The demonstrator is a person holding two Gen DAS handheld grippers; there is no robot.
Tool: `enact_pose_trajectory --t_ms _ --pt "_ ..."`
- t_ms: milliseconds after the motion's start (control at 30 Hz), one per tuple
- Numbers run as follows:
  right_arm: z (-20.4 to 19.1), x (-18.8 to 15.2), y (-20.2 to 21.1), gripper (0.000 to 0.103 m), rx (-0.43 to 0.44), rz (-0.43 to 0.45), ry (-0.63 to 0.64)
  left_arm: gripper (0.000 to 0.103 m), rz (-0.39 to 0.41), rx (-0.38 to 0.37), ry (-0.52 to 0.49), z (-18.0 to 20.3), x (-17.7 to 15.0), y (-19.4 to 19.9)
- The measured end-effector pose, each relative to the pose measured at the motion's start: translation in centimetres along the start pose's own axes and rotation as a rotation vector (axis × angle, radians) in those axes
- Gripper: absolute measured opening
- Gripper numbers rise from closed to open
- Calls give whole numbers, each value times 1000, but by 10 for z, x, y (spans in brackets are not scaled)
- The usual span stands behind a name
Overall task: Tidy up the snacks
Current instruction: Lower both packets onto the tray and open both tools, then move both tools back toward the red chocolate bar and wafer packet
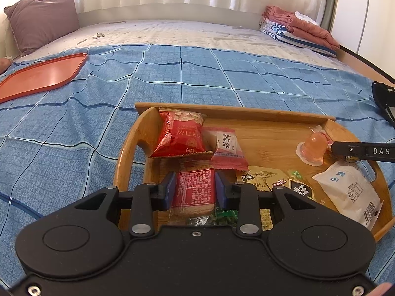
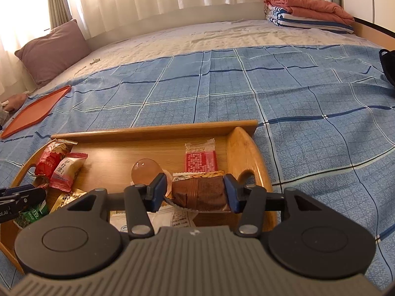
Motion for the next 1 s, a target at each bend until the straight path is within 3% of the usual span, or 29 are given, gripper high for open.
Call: enact_pose_trajectory --t_ms 100,167,233,300,333,600,1000 --pt "-2 -2 0 62 1 -5 5 32 5 -5 -14 3 0 3" --pt "-4 -3 0 69 11 -7 9 38 10 -4 -22 4 1 5" --pt "-5 -4 1 73 17 -5 9 52 14 -11 -11 4 1 8" --pt "-7 -4 4 88 26 -1 1 56 14 -23 1 5 2 12" --pt "-8 -4 7 91 34 5 -2 58 15 -24 2 5 2 13" --pt "-21 -1 34 92 65 53 41 84 67 -4 -49 15 7 39" --pt "-41 -20 98 96 134 102 81 90 105 -14 -119 32 -9 96"
Point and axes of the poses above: each gripper's, at about its wrist camera, not at the fingertips, and y roughly against the way its jaws point, z to its right, x to its top, the point moved 3 cm from there along -y, roughly the way its jaws point, and after that the axes turned 6 degrees about z, right-handed, at the moved point
